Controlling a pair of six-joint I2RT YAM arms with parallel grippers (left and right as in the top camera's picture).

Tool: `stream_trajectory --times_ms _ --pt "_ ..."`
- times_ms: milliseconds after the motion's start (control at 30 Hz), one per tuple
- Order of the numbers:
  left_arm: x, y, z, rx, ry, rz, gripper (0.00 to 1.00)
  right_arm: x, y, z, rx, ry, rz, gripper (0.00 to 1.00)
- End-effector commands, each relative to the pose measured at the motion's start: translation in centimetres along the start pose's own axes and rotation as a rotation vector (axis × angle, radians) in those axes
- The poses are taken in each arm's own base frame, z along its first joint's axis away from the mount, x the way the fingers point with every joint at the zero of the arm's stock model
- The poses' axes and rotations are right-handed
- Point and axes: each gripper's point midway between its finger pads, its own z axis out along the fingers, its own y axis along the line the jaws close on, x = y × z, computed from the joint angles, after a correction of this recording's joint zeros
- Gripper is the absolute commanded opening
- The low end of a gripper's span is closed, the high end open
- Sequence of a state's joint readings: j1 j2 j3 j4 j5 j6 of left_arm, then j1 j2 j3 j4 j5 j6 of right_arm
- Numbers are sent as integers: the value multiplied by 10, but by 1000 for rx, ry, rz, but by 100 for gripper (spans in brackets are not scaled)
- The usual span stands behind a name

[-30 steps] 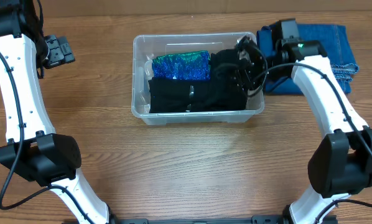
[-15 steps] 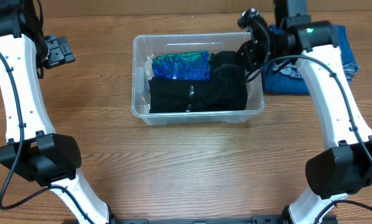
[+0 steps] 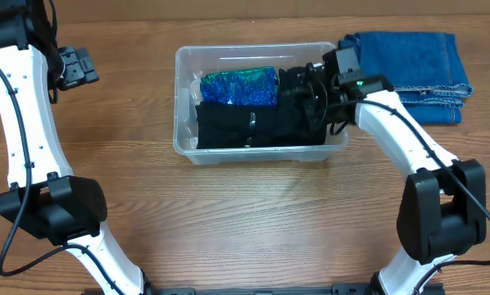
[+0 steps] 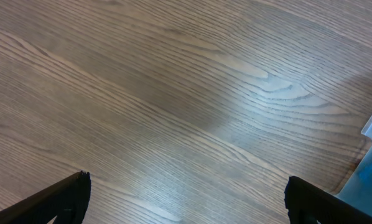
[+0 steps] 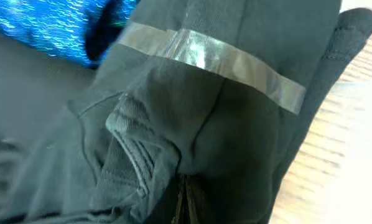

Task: Pack container
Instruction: 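Release the black garment and press it down inside the bin with the right gripper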

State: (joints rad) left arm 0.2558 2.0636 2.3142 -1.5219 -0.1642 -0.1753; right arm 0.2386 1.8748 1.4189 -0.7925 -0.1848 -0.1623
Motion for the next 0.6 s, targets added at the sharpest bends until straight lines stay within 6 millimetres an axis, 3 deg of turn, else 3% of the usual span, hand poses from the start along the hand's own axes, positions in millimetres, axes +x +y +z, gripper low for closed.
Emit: stream_trajectory --times_ms 0,167,333,567 --pt "0 0 -1 1 -2 15 100 25 -6 22 24 36 9 4" --pt "0 0 -1 1 -2 15 100 34 -10 31 42 39 9 4" --pt "0 0 -1 1 -2 15 100 18 -8 17 39 24 7 4" --pt "0 0 -1 1 -2 15 100 -48 15 -65 -22 -59 -10 4"
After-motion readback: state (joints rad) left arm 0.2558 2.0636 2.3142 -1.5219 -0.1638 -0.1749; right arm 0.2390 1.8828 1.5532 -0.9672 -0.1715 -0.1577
